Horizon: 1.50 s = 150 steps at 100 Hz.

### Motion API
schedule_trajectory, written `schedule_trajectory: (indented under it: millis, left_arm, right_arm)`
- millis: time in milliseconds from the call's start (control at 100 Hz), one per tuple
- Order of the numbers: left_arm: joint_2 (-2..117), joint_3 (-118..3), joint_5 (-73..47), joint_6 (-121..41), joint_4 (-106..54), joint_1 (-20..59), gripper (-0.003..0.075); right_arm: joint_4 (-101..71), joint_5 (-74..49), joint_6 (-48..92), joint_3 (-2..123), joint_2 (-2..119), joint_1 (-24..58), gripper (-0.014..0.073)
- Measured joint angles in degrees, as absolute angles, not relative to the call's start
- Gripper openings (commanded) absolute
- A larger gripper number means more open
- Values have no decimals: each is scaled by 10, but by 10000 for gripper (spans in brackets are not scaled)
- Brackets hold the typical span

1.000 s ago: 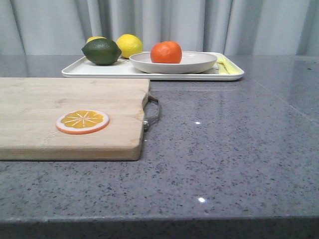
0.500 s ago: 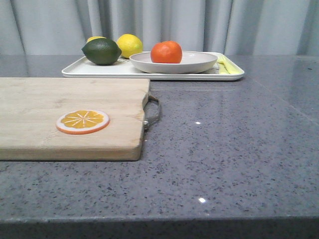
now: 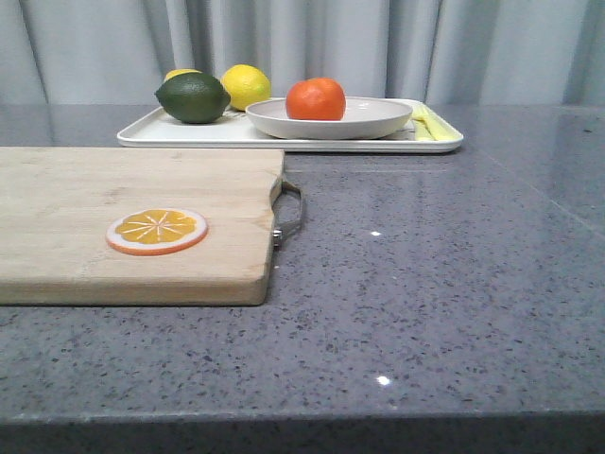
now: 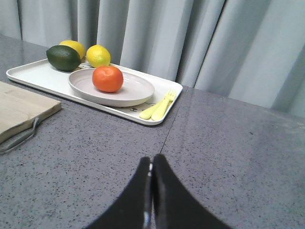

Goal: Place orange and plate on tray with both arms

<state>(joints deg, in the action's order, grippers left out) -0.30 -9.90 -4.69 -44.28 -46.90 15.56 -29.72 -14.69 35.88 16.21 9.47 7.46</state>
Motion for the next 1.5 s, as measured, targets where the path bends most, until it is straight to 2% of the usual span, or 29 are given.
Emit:
schedule_trajectory:
  millis: [430, 570, 810, 920, 1170, 1500]
  left_arm:
    - [-3, -99, -47, -443, -470, 156, -20]
    - [-3, -99, -45, -425, -383, 155, -20]
    - [-3, -59, -46, -64, -50, 94, -20]
    - [-3, -36, -48, 0, 14, 53, -20]
    - [-3, 1, -49, 23, 47, 12, -20]
    - [-3, 1, -47, 25, 38, 9, -20]
  right_arm:
    - [-297, -147, 359, 162, 95, 75, -69]
    - [-297, -146, 359, 162, 95, 75, -69]
    - [-297, -146, 359, 162, 95, 75, -69]
    - [-297, -146, 359, 162, 95, 75, -69]
    - [-297, -146, 359, 162, 94, 75, -69]
    - [-297, -145, 359, 162, 94, 75, -69]
